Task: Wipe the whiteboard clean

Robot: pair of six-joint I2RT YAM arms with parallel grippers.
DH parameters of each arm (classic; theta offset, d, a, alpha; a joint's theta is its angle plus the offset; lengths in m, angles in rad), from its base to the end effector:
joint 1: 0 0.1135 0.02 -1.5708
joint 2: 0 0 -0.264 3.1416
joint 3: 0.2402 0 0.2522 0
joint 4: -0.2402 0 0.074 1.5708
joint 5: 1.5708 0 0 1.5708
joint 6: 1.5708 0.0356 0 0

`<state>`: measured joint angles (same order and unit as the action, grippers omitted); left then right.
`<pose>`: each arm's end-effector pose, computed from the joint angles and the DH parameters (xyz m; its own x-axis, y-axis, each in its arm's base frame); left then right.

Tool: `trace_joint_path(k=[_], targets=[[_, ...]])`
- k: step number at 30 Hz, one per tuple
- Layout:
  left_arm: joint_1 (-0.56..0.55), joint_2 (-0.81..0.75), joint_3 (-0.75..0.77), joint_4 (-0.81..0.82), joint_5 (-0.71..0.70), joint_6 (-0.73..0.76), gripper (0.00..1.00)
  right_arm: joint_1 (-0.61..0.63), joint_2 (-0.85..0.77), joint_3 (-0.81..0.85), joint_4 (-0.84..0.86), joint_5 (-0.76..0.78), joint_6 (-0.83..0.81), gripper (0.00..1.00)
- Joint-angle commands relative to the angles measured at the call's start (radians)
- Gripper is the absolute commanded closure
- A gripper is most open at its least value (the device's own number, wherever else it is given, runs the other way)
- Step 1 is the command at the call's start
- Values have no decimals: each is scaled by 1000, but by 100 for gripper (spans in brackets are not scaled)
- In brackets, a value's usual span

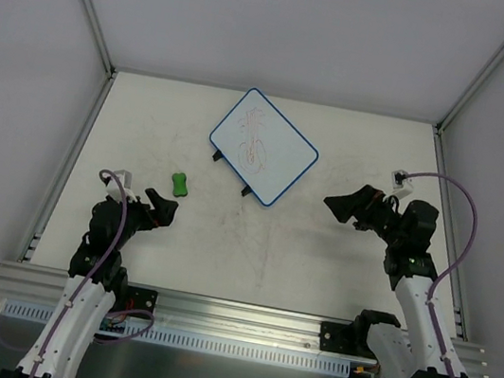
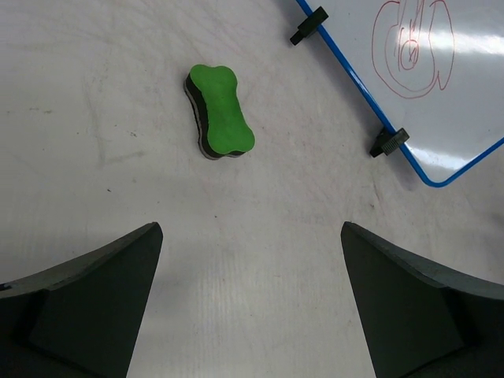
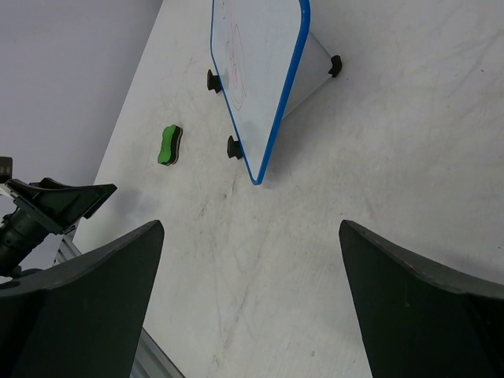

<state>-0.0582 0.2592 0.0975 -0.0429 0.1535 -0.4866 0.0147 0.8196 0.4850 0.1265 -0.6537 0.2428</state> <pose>0.1226 -0.0126 0.1788 -0.2761 -0.4468 -0.8510 0.0881 0.8699 -0.4853 0.1906 0.0245 0.2616 -0.3464 0.1858 -0.9195 -0.5391 0.7627 0.3572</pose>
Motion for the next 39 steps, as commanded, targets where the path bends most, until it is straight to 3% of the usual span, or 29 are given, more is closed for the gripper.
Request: trace_joint_path(k=[1,8,14,19,25,39], targets=[[-2,47,62,21,-44,2,1,-4,76,70,107,-56,-23,1],[-2,334,194,-17,-131,-38,2,-5,225,162,130,-84,-36,3],[-15,425,297,-49,-146,-18,2,-4,346,204,254,-92,22,12],[-40,500,372,-95,-185,-17,4,1,493,187,500,-107,105,14],[-136,630,467,-129,-299,-4,3,39,633,219,656,-107,138,15],[-183,828,565,-155,-335,42,1,133,868,403,660,-54,111,28]])
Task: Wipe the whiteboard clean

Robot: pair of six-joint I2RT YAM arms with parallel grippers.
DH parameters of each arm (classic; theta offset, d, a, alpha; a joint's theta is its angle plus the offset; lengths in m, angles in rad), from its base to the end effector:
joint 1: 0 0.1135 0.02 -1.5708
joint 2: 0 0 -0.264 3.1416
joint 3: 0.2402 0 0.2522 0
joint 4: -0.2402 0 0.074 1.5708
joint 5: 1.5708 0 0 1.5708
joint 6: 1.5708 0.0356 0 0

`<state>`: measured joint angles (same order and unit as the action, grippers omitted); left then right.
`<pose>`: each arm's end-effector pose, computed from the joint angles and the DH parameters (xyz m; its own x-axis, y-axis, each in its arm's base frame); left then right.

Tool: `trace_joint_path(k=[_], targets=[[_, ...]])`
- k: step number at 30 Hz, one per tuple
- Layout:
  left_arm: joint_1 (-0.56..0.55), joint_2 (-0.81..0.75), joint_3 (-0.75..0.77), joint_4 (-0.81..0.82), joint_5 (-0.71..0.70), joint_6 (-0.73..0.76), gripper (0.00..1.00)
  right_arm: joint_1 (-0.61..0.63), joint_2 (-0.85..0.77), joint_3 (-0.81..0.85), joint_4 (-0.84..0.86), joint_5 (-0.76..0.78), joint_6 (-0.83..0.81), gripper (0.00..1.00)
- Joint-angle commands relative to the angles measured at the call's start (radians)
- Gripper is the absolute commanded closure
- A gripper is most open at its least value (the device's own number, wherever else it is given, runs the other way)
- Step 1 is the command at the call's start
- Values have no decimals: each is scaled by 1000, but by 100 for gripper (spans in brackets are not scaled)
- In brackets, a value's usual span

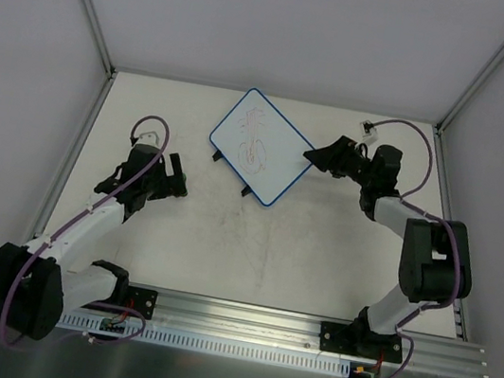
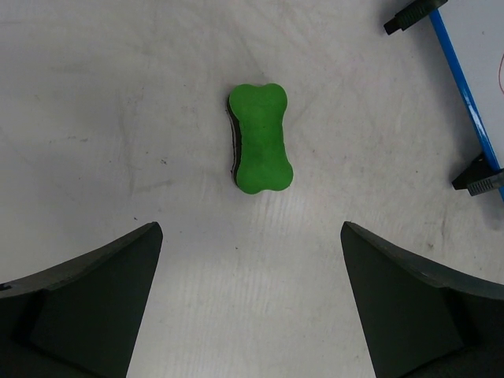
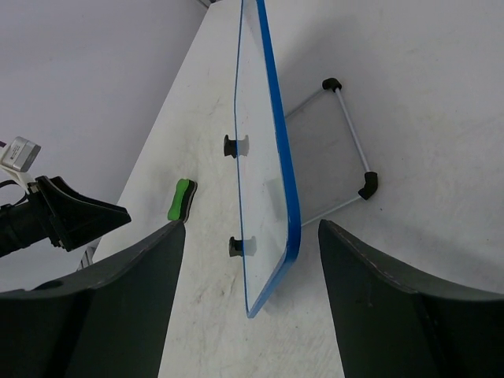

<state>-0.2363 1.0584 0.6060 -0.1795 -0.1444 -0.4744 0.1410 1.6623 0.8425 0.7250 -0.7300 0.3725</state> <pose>0.2202 -0.0478 0.2260 -0.5651 -0.3289 -0.7566 -0.1566 0.9432 -0.2930 0.3484 0.0734 0.2288 -0.3646 0.2222 -0.9043 -0.6756 0.6051 0.4211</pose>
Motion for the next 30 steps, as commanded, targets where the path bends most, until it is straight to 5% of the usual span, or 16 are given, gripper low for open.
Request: trace_joint_path(k=[1,22,30], targets=[[-3,40,64,-20,-32,34,1,8,46,56,65,26,-18,29],[-5,178,136,-25,-32,51,1,25,231,63,418,17,123,65],[-5,199,147,-26,-29,49,1,32,200,29,419,29,108,65]])
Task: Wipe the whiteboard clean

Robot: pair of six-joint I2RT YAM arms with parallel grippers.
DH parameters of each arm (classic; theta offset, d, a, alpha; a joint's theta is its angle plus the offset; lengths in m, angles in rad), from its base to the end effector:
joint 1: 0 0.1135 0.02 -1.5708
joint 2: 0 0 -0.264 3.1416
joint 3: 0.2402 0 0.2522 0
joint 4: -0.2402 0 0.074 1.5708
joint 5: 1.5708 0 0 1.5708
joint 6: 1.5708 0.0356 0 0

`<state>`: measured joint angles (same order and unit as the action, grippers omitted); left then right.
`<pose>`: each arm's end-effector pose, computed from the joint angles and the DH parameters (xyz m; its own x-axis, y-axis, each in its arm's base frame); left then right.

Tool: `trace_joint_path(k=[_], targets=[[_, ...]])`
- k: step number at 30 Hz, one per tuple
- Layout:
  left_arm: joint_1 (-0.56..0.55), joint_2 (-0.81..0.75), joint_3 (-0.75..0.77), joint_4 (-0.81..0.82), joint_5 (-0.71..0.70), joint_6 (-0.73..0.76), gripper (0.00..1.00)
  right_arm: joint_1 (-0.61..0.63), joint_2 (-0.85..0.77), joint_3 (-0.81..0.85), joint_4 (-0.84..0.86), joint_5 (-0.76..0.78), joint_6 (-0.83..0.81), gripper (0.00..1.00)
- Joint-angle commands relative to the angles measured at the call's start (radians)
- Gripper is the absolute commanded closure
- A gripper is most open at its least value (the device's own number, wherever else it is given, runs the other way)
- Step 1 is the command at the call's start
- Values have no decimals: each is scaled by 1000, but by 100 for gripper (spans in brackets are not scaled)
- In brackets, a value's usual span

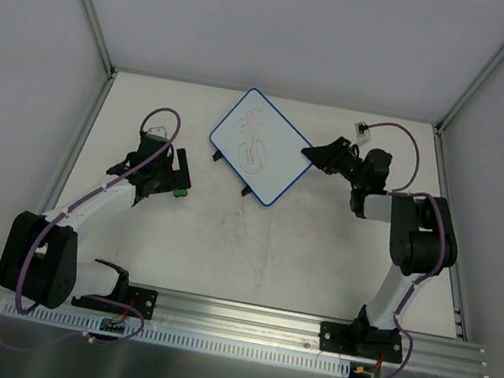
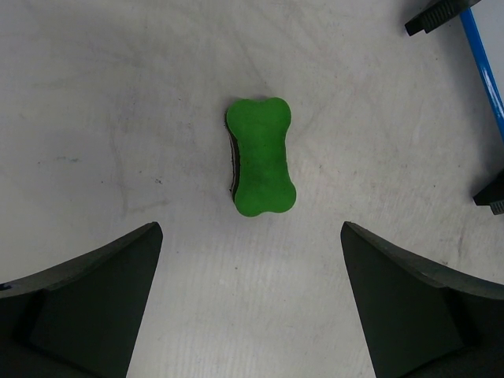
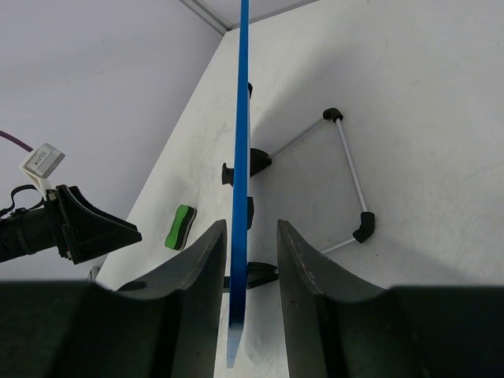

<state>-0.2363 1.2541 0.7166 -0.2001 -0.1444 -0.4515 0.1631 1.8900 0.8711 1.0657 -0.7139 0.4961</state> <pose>0.2537 -0.0558 0.2170 -0.6442 -0.2890 -0.7082 -0.1700 0.9568 -0.2358 0.3743 0.0852 0.1918 -0.3250 0.3111 -0.8931 -0.6975 0.5589 0.4485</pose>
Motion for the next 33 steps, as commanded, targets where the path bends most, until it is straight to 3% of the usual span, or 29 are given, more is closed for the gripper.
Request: trace_joint_path(k=[1,18,25,33], targets=[[-5,5,38,-5,-23,24,1,12,-29,-3,76,13,-14,66],[-5,62,63,-10,-15,33,1,12,-71,14,-15,2,-34,80],[-5,93,73,-18,-29,22,1,15,-98,-9,-15,13,-42,92],[-5,183,141,-24,-3,39,1,19,-104,-20,-13,16,-45,96]])
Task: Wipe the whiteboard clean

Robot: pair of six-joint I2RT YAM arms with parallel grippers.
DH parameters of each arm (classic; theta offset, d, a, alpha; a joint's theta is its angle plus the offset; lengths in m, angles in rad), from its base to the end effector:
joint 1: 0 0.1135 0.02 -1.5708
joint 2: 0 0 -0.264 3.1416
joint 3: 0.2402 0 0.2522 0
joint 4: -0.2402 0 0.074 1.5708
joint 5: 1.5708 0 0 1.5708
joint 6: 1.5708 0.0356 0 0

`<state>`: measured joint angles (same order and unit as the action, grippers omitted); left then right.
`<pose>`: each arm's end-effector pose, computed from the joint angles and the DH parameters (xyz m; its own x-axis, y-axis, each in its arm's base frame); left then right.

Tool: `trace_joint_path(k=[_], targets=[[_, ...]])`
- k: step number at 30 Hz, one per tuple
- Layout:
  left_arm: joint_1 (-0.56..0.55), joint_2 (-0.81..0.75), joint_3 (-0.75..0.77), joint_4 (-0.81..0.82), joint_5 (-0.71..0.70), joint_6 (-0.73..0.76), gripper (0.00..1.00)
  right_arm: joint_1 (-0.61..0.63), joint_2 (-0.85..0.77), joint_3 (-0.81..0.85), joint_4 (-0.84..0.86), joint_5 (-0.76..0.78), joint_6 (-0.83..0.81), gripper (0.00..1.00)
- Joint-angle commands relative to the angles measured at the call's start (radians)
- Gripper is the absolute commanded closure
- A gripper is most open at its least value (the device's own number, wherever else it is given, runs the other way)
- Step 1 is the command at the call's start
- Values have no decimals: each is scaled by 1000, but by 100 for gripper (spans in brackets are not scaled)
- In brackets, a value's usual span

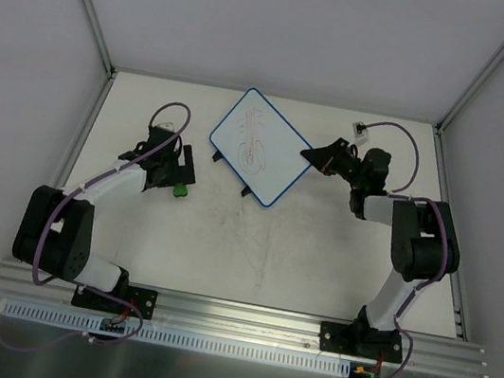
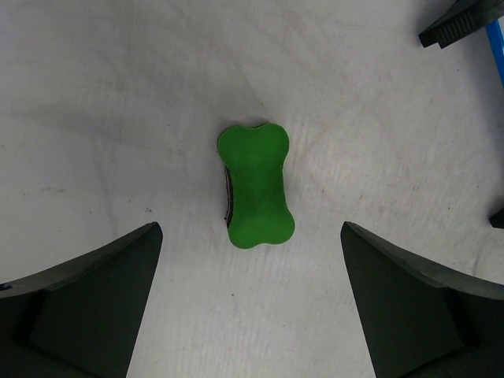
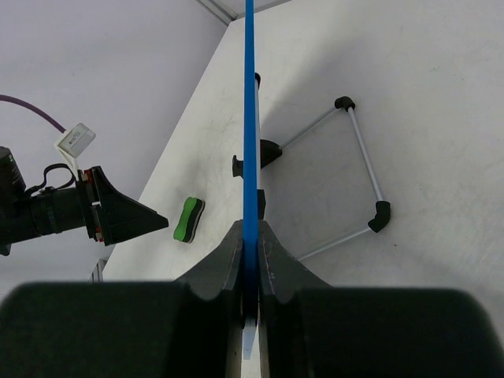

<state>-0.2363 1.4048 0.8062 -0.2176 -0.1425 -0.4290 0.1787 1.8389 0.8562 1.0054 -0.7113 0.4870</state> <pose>0.2806 -0.0624 0.2058 -0.7012 -0.2547 -0.6660 -0.1699 0.9668 -0.1908 0.3666 0.0898 0.1998 -0.3438 0.2981 -0.8904 -0.6970 0.5544 0.4548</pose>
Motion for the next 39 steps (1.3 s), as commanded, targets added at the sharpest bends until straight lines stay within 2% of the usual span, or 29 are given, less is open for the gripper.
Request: trace_joint_path(k=[1,8,30,34,39], targets=[[-5,43,63,-8,-5,13,2,4,-53,-5,45,15,-37,97],[-5,135,90,-11,-11,-8,13,5,-50,0,45,13,-44,99],[-11,215,114,-8,-48,-45,33,5,-50,0,48,7,-47,100],[-20,217,117,-8,-69,-48,42,5,-49,3,48,6,-45,100],[-28,215,123,-8,-85,-50,42,5,-44,6,48,1,-44,100]])
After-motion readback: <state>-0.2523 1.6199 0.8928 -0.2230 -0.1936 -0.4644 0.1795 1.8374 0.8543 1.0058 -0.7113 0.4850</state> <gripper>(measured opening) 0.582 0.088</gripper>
